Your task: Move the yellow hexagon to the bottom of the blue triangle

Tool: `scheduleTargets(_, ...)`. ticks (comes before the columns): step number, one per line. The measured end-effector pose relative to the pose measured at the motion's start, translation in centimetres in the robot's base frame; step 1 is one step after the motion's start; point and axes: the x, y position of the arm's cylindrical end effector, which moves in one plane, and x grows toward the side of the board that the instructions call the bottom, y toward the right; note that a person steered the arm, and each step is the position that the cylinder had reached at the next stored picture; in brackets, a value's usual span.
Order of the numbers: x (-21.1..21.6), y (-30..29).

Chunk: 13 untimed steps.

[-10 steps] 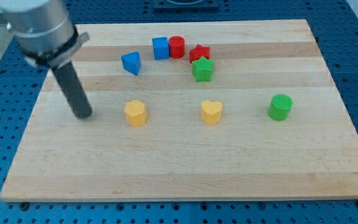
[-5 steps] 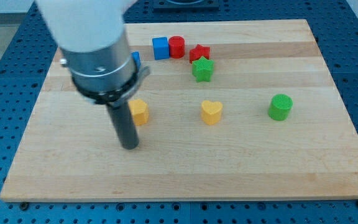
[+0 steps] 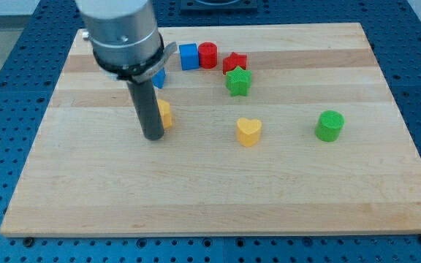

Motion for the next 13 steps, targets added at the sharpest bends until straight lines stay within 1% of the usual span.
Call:
scheduleTargets(1, -3.2, -2.5)
scheduleTargets(2, -2.9, -2.5)
scheduleTargets(3, -2.1, 1.3)
scheduleTargets(4, -3.0, 2.0)
scheduleTargets(5, -3.7, -1.3)
scheduleTargets(6, -3.8, -2.8)
scheduleTargets(7, -2.8, -1.4)
scheduleTargets(8, -2.6, 1.6)
scheduleTargets(11, -4.8, -3.9)
scheduleTargets(12, -2.4, -1.3)
scheduleTargets(13, -2.2, 3.9)
